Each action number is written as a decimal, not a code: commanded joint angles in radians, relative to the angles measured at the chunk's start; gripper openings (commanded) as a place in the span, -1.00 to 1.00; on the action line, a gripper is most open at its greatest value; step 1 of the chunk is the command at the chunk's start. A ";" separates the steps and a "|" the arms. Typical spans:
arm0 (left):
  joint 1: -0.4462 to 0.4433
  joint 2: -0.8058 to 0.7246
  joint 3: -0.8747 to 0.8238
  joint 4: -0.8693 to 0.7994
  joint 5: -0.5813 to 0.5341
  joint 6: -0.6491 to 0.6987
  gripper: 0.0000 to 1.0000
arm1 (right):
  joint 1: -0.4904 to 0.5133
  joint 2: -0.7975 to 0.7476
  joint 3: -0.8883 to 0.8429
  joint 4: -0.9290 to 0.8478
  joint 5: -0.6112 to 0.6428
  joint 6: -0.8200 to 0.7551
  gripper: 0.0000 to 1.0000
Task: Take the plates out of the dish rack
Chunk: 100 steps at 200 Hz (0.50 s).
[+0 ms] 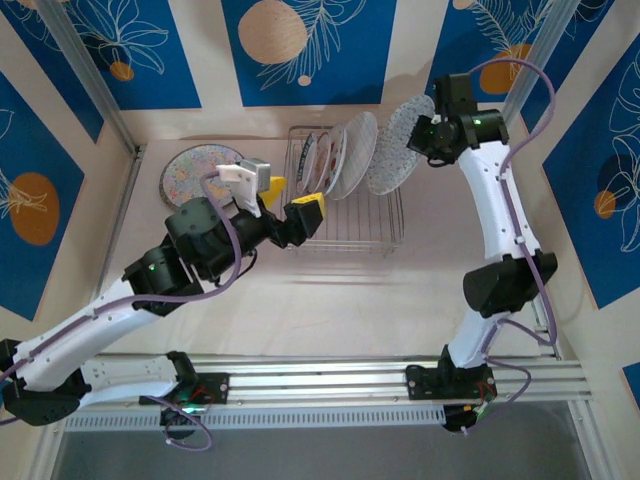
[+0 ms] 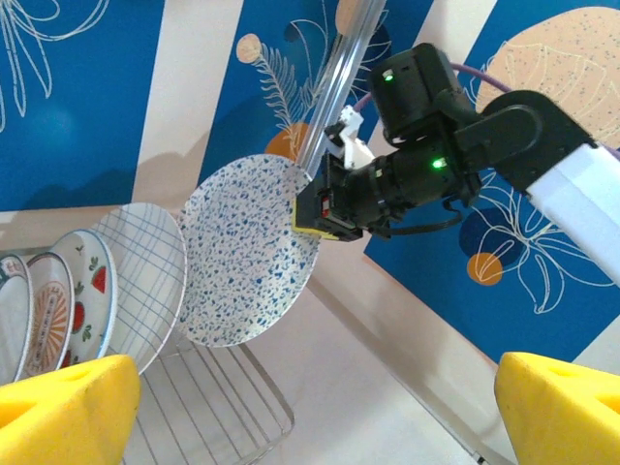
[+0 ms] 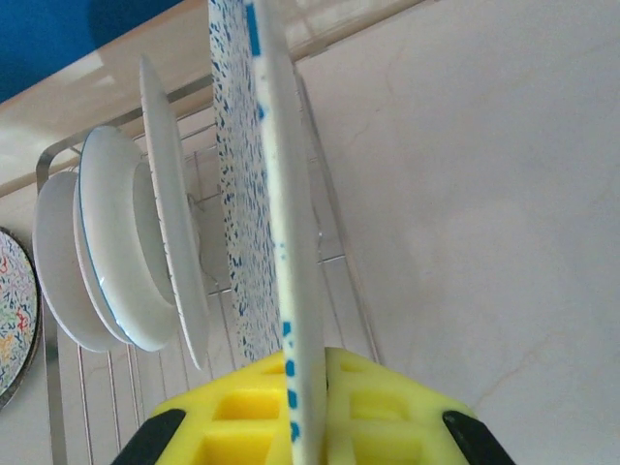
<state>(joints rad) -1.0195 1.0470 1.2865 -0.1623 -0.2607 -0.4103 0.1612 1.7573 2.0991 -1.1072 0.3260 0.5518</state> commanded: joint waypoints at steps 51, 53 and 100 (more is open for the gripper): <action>-0.012 0.082 0.038 0.010 0.057 -0.137 0.89 | -0.057 -0.234 -0.060 -0.062 0.070 -0.038 -1.00; -0.013 0.085 0.037 0.010 0.060 -0.143 0.89 | -0.059 -0.239 -0.061 -0.064 0.069 -0.038 -1.00; -0.013 0.158 0.037 0.040 0.124 -0.270 0.88 | -0.104 -0.360 -0.068 -0.141 0.048 -0.049 -1.00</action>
<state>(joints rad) -1.0195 1.1797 1.2888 -0.1532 -0.1905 -0.5877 0.0795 1.4708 2.0285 -1.2266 0.3779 0.5201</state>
